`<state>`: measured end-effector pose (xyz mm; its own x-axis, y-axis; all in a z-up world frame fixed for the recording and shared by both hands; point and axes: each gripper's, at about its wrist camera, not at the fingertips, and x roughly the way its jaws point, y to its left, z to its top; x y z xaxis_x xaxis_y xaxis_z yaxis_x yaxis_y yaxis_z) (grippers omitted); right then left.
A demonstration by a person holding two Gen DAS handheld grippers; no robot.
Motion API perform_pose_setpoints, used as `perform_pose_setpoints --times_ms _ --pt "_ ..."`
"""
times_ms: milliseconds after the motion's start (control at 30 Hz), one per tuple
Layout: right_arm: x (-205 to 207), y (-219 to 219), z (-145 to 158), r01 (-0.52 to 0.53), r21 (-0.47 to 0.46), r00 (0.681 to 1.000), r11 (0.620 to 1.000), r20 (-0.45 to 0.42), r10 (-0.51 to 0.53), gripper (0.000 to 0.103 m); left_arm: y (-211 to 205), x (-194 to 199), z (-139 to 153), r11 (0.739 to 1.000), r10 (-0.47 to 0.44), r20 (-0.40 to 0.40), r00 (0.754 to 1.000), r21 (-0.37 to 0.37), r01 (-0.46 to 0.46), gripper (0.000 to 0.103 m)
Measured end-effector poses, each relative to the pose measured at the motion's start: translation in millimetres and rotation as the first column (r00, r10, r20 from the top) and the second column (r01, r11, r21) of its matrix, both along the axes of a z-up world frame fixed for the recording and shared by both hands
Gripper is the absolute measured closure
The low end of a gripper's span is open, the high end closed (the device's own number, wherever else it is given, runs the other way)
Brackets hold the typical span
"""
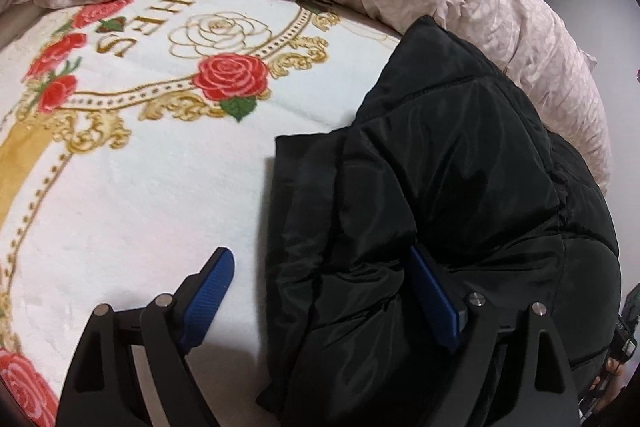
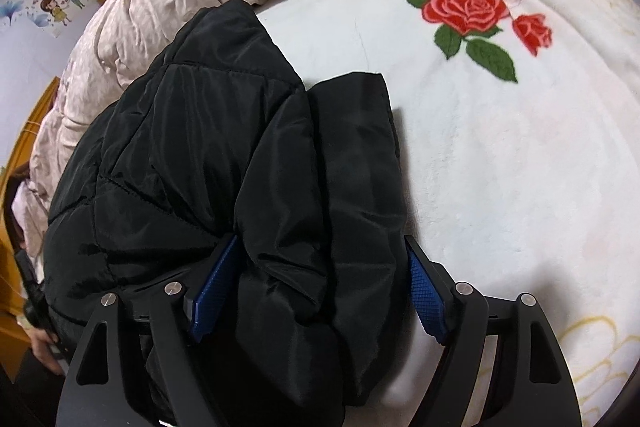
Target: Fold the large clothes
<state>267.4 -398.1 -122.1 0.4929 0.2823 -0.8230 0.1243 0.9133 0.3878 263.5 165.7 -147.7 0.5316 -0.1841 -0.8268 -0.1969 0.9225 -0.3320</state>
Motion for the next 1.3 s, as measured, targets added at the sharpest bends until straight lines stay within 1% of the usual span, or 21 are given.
perform_pose_setpoints --times_ms 67,167,200,233,300,333,367,400,467,500,533,567,633,767,900,1000,1133,1200,1267,1300 --pt "5.1 -0.5 -3.6 -0.01 0.017 1.0 1.0 -0.002 0.01 0.025 -2.0 6.5 -2.7 1.0 -0.016 -0.005 1.0 -0.005 0.016 0.009" --pt "12.6 2.5 -6.2 -0.031 0.026 0.999 0.999 -0.006 0.032 0.025 -6.7 13.9 -4.9 0.999 -0.038 -0.002 0.999 -0.009 0.038 0.008" --pt "13.6 2.9 -6.4 -0.041 0.03 0.999 0.999 -0.004 0.041 0.027 -7.9 14.9 -5.2 0.999 -0.043 0.0 0.999 -0.01 0.043 0.008" --pt "14.7 4.2 -6.3 -0.05 0.037 0.999 0.998 0.001 0.05 0.034 -9.2 15.8 -5.3 0.999 -0.051 0.001 0.999 -0.01 0.051 0.008" --pt "13.7 7.8 -4.3 -0.062 0.043 0.998 0.997 0.015 0.062 0.045 -10.4 16.3 -4.4 0.997 -0.068 0.005 0.998 -0.025 0.068 0.013" --pt "12.6 9.1 -2.4 -0.066 0.043 0.998 0.997 0.022 0.065 0.052 -10.9 15.7 -3.6 0.995 -0.08 0.011 0.997 -0.052 0.081 0.026" --pt "12.9 11.1 -0.9 -0.067 0.041 0.998 0.997 0.024 0.066 0.058 -12.1 14.4 -1.5 0.994 -0.082 0.015 0.996 -0.068 0.083 0.034" --pt "13.1 12.4 1.2 -0.068 0.04 0.997 0.997 0.026 0.067 0.061 -14.7 13.8 1.3 0.994 -0.09 0.018 0.996 -0.063 0.091 0.039" --pt "11.8 14.6 8.6 -0.068 0.031 0.997 0.997 0.032 0.067 0.072 -19.6 12.4 10.1 0.994 -0.103 0.021 0.994 -0.043 0.103 0.058" --pt "13.1 17.2 13.1 -0.07 0.019 0.997 0.997 0.036 0.069 0.074 -19.5 11.2 15.8 0.994 -0.1 0.02 0.995 -0.035 0.1 0.061" --pt "11.7 18.2 18.1 -0.072 0.008 0.997 0.997 0.041 0.072 0.077 -19.4 9.3 21.2 0.995 -0.098 0.021 0.995 -0.027 0.099 0.068" --pt "9.0 18.0 24.4 -0.071 0.002 0.996 0.997 0.05 0.071 0.079 -18.9 6.0 28.1 0.995 -0.095 0.026 0.995 -0.019 0.095 0.073" --pt "1.5 16.2 39.4 -0.069 0.001 0.995 0.998 0.075 0.069 0.081 -17.4 -1.5 40.8 0.996 -0.086 0.04 0.995 -0.01 0.086 0.076" --pt "-22.1 14.1 69.6 -0.079 -0.017 0.989 0.997 0.124 0.081 0.083 -18.1 -24.1 66.6 0.997 -0.079 0.071 0.994 -0.004 0.079 0.079" --pt "-48.2 8.2 84.6 -0.08 -0.006 0.986 0.997 0.147 0.08 0.083 -16.8 -54.8 85.0 0.997 -0.068 0.095 0.993 -0.026 0.07 0.08" --pt "-63.8 6.3 85.9 -0.086 -0.002 0.986 0.996 0.141 0.086 0.083 -15.4 -73.5 86.6 0.997 -0.066 0.095 0.993 -0.03 0.069 0.081" --pt "-67.6 1.6 67.2 -0.077 0.022 0.993 0.997 0.096 0.075 0.083 -13.5 -86.6 66.5 0.997 -0.058 0.053 0.997 -0.039 0.06 0.08" --pt "-64.1 -2.3 50.5 -0.067 0.029 0.997 0.997 0.05 0.066 0.081 -10.7 -85.1 48.6 0.997 -0.046 0.0 0.999 -0.062 0.046 0.076" --pt "-61.1 -4.3 39.6 -0.069 0.027 0.998 0.997 0.011 0.069 0.072 -13.1 -86.6 44.7 0.998 -0.057 -0.013 0.998 -0.017 0.057 0.063" --pt "-60.3 -6.1 36.9 -0.065 0.03 0.998 0.997 -0.001 0.065 0.069 -12.5 -87.7 45.7 0.998 -0.057 -0.011 0.998 -0.009 0.057 0.059"
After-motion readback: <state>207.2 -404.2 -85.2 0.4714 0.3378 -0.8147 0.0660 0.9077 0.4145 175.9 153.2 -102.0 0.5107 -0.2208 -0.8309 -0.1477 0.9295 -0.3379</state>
